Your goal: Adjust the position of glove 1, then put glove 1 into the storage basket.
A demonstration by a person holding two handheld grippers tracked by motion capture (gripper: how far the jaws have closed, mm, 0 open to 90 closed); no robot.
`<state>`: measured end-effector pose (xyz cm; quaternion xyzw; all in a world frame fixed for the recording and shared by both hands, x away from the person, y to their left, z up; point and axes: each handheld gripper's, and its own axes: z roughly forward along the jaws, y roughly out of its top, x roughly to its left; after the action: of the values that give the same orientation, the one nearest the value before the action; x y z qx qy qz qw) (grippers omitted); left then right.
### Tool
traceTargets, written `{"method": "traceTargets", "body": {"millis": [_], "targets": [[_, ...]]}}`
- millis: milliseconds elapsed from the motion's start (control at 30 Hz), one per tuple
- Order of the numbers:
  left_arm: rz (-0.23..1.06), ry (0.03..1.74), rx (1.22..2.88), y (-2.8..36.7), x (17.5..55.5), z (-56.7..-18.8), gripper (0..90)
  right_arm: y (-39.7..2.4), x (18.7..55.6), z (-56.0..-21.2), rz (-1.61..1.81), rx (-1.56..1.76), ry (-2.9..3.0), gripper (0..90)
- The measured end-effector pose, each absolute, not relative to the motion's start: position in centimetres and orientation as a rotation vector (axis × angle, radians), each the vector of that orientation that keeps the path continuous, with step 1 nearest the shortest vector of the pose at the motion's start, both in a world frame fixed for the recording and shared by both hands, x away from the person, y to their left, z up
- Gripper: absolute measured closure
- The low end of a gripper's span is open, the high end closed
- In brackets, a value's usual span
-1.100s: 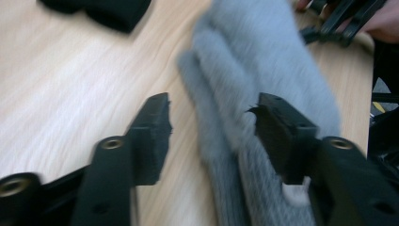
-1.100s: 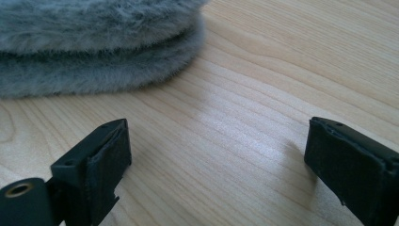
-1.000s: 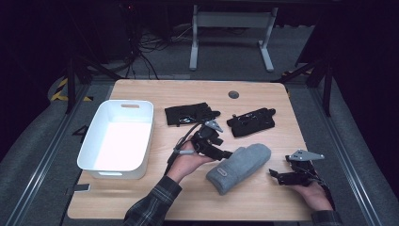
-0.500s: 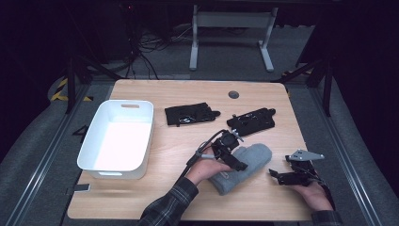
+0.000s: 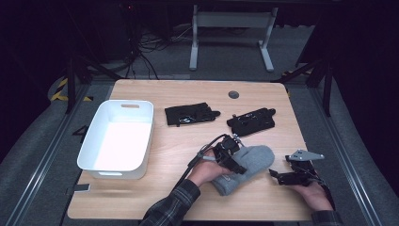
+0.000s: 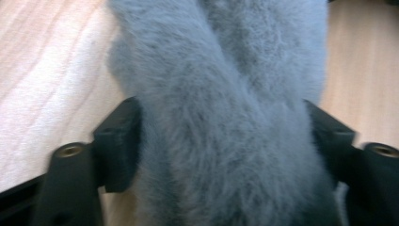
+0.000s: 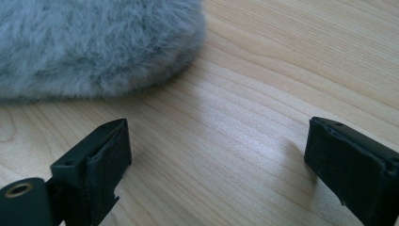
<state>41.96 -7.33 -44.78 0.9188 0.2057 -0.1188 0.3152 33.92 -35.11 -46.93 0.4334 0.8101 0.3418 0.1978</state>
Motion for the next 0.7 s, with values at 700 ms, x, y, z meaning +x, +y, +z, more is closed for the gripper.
{"method": "traceTargets", "body": {"millis": [700], "targets": [[-0.412, 0.571, 2.355, -6.1, 42.3, -43.2, 64.0, -35.1, 33.9, -46.9, 0.957, 1.211, 2.267, 7.8]]}}
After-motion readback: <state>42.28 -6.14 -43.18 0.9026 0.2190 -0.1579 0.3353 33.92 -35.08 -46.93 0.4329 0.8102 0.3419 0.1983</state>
